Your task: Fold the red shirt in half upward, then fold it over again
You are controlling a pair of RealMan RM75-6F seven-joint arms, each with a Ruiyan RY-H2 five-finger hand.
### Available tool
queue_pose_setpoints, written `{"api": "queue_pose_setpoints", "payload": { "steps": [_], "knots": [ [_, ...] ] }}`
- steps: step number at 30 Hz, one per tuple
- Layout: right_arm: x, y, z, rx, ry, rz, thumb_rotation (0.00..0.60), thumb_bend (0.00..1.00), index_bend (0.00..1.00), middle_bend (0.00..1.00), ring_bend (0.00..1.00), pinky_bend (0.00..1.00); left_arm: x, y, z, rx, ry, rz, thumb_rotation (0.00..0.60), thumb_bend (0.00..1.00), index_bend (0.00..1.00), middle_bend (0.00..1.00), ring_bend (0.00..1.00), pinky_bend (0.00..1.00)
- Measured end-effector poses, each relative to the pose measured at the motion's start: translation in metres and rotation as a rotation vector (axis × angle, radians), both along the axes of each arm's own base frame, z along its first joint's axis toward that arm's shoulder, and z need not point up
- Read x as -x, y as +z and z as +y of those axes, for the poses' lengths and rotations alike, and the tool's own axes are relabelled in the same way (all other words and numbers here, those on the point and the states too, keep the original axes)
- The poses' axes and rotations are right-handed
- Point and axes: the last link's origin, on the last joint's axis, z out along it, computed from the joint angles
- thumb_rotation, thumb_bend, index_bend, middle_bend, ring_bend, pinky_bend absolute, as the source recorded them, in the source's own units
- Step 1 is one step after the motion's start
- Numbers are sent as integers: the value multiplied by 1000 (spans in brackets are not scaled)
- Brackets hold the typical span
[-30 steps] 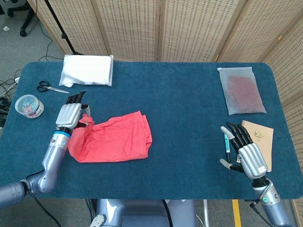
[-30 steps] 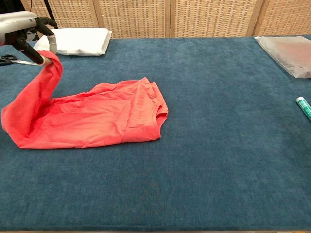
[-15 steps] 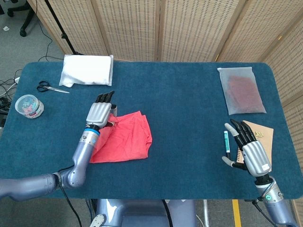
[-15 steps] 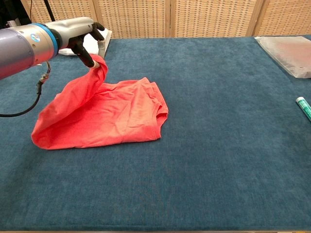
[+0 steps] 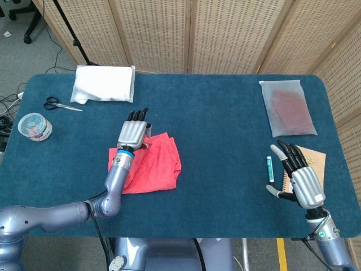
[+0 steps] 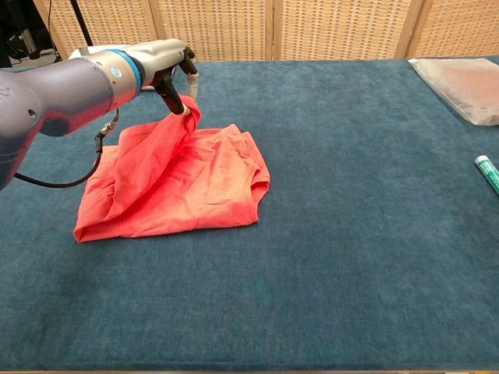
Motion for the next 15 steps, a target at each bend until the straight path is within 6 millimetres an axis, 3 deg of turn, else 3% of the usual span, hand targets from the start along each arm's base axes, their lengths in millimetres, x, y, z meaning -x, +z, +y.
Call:
{"api": "queue_pose_setpoints", "payload": {
  "steps": [11,12,14,15],
  "knots": [
    [2,2,-4,-1,-12,-6,600,0,0,0,0,4,-19,-32,12,12,-2,4,600,475,747,0,0,0],
    [2,2,-4,0,-12,-7,600,0,0,0,0,4,-20,-35,12,19,-2,-2,600,439,694,0,0,0],
    [3,3,-4,1,-16,-10,600,0,0,0,0,4,-23,-41,11,36,-6,-20,600,349,481,0,0,0],
    [3,3,-4,1,-17,-10,600,0,0,0,0,4,-24,-42,10,41,-9,-28,600,293,309,0,0,0]
  ]
}}
